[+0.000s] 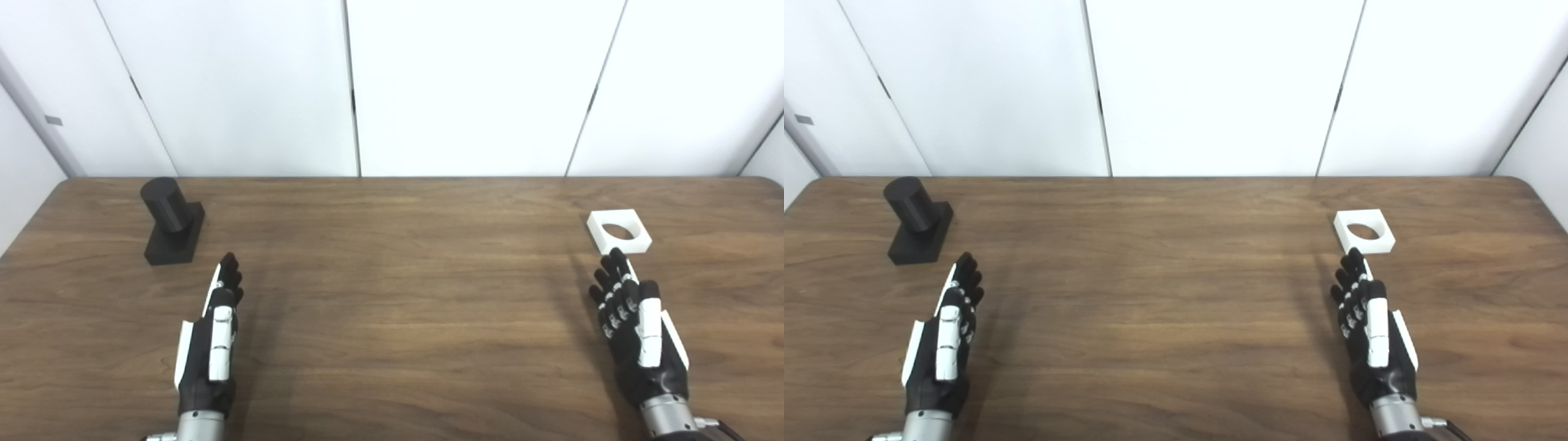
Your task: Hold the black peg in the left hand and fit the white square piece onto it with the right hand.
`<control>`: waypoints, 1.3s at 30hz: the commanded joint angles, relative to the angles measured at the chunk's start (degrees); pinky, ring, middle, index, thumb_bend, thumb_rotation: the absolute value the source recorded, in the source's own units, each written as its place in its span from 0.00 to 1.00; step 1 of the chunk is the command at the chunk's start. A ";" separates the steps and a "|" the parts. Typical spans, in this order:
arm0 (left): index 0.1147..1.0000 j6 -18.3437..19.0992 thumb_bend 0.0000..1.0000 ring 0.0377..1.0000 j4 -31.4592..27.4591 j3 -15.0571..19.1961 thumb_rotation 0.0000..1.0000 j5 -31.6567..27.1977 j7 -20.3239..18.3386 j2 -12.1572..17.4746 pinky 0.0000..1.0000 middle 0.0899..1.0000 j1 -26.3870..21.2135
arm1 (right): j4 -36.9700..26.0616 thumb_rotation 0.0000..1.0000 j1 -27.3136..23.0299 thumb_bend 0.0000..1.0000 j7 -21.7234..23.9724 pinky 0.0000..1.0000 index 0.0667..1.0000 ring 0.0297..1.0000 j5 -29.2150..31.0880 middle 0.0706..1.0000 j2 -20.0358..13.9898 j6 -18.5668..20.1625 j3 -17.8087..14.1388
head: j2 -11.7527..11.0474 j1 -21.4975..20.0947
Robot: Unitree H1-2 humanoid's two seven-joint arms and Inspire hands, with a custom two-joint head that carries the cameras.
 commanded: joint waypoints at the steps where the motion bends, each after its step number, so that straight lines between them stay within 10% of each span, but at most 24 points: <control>1: 0.98 -0.56 0.52 1.00 -1.63 -0.47 1.00 0.75 0.23 0.45 1.00 1.00 1.87 | 0.04 1.00 2.56 0.60 0.83 1.00 1.00 1.00 -0.05 1.00 -0.97 -2.07 -0.06 | 0.06 0.10; 19: 0.98 0.52 0.59 1.00 -3.27 -1.93 1.00 1.60 0.85 -1.16 1.00 1.00 3.38 | -0.55 1.00 3.85 0.61 1.98 1.00 1.00 1.00 1.05 1.00 -2.23 -2.32 -1.33 | -2.96 9.09; 29: 0.95 1.61 0.57 0.99 -3.81 -5.23 1.00 4.08 3.62 -3.86 0.99 0.98 5.09 | 0.69 1.00 3.82 0.62 4.59 1.00 1.00 1.00 2.30 1.00 -3.59 -2.20 -3.79 | -8.35 20.19; 39: 0.98 0.63 0.54 1.00 -1.93 -7.85 1.00 4.62 4.61 -3.51 1.00 1.00 5.52 | 1.39 1.00 4.24 0.69 4.46 1.00 1.00 1.00 -0.02 0.99 -3.48 -3.00 -4.39 | -12.09 22.60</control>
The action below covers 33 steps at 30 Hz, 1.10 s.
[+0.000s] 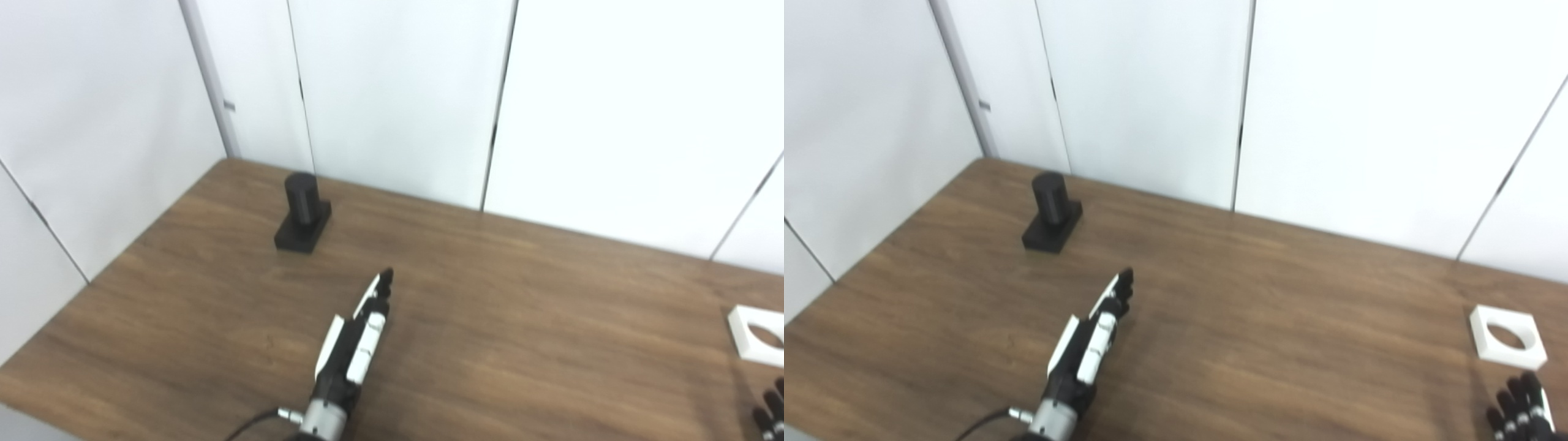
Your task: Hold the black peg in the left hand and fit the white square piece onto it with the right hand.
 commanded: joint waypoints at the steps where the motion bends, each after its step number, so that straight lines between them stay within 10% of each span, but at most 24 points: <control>1: 0.98 -2.13 0.54 1.00 -0.53 -0.57 1.00 0.97 0.62 -1.42 1.00 1.00 4.30 | 0.80 1.00 3.46 0.68 0.20 1.00 1.00 1.00 -0.03 0.98 -1.12 -2.29 -0.11 | -0.50 -0.09; 18: 0.97 -0.79 0.52 1.00 -1.05 -1.03 0.98 5.17 3.97 -2.26 1.00 1.00 5.43 | 2.03 1.00 3.68 0.75 -0.13 1.00 1.00 1.00 0.48 0.96 -1.97 -3.11 0.37 | -1.14 -2.42; 25: 0.96 3.23 0.64 0.97 -6.35 -1.58 0.39 13.43 6.82 -2.31 0.94 0.99 6.17 | 1.34 0.98 4.63 0.74 -1.00 0.98 1.00 0.99 1.45 0.95 -1.83 -2.53 0.21 | -0.92 -2.68; 33: 0.89 12.77 0.81 0.94 -11.43 0.79 0.32 36.04 11.79 1.78 0.91 0.93 1.25 | 0.79 0.92 5.53 0.71 -0.68 0.97 1.00 0.98 3.70 0.96 -1.80 -2.36 0.02 | -1.25 -2.02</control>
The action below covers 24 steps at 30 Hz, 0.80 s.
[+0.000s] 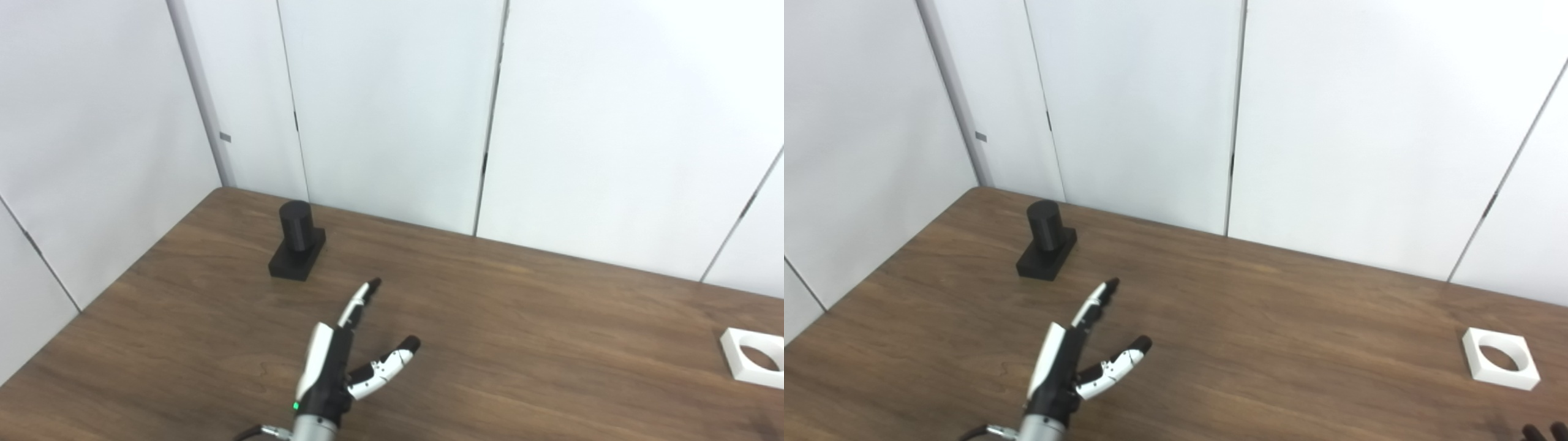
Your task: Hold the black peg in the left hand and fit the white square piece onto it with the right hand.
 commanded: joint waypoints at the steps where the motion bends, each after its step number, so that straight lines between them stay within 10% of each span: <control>1: 0.89 1.74 0.84 0.94 -1.50 0.60 0.35 9.54 2.53 2.58 0.88 0.93 0.50 | 1.13 0.92 2.23 0.69 0.07 0.97 1.00 0.97 1.36 0.96 1.14 -0.62 0.15 | 0.05 0.04; 12: 0.88 12.00 0.94 0.96 6.31 4.88 0.63 23.94 3.48 7.97 0.98 0.93 -7.17 | 0.66 0.97 2.19 0.74 -0.19 0.99 1.00 0.96 0.81 0.95 0.88 -0.63 0.68 | 0.23 0.05; 24: 0.91 17.74 0.95 1.00 24.67 5.85 0.63 21.65 14.30 6.48 1.00 0.99 -14.82 | -0.22 0.96 2.83 0.76 -1.02 0.91 0.96 0.91 -0.34 0.91 0.47 -0.86 1.35 | 1.14 -0.58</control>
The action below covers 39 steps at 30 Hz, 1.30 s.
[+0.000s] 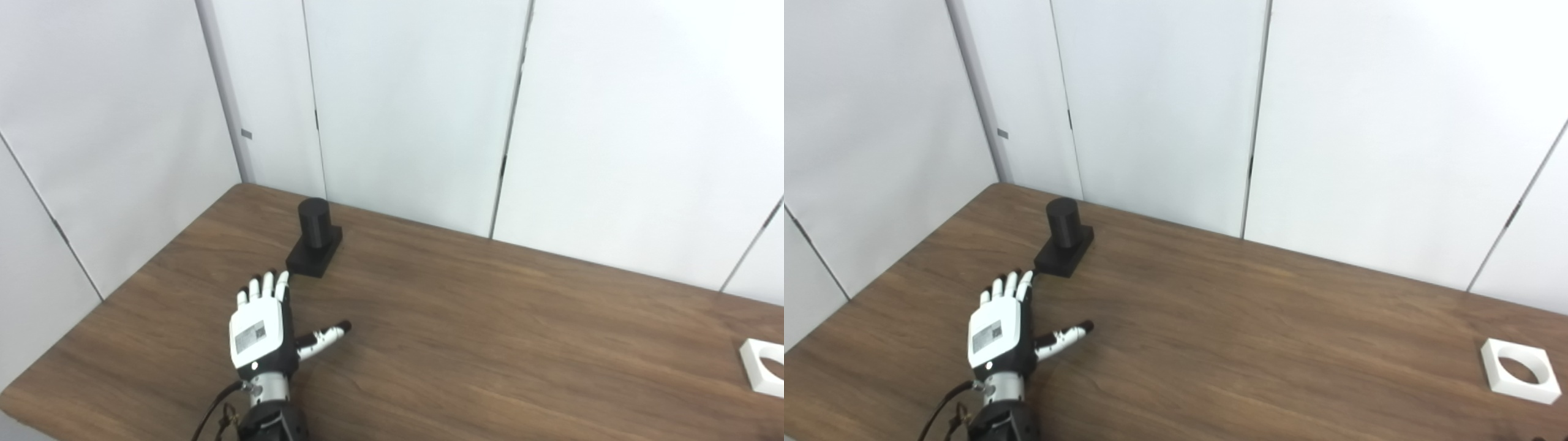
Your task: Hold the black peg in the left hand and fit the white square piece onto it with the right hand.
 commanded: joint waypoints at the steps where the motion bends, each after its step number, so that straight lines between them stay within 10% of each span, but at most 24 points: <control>1: 0.91 0.83 0.95 1.00 1.75 -0.36 0.64 -0.10 2.70 0.16 1.00 0.99 -1.25 | 0.63 0.96 1.52 0.76 0.59 0.90 0.96 0.91 0.16 0.91 0.61 -0.81 0.84 | 0.12 -0.10; 22: 0.92 2.59 0.94 0.98 3.17 5.35 0.75 8.25 -12.13 2.34 1.00 0.97 -10.31 | 0.90 0.90 1.35 0.82 0.13 0.87 0.94 0.90 -0.82 0.91 1.05 -1.44 1.46 | 0.60 -0.49; 39: 0.92 2.59 0.94 0.98 9.23 6.58 0.74 8.68 -13.36 4.79 1.00 0.97 -16.36 | 1.03 0.90 1.12 0.85 0.08 0.88 0.95 0.91 -1.93 0.91 0.88 -1.53 1.88 | 0.94 -0.04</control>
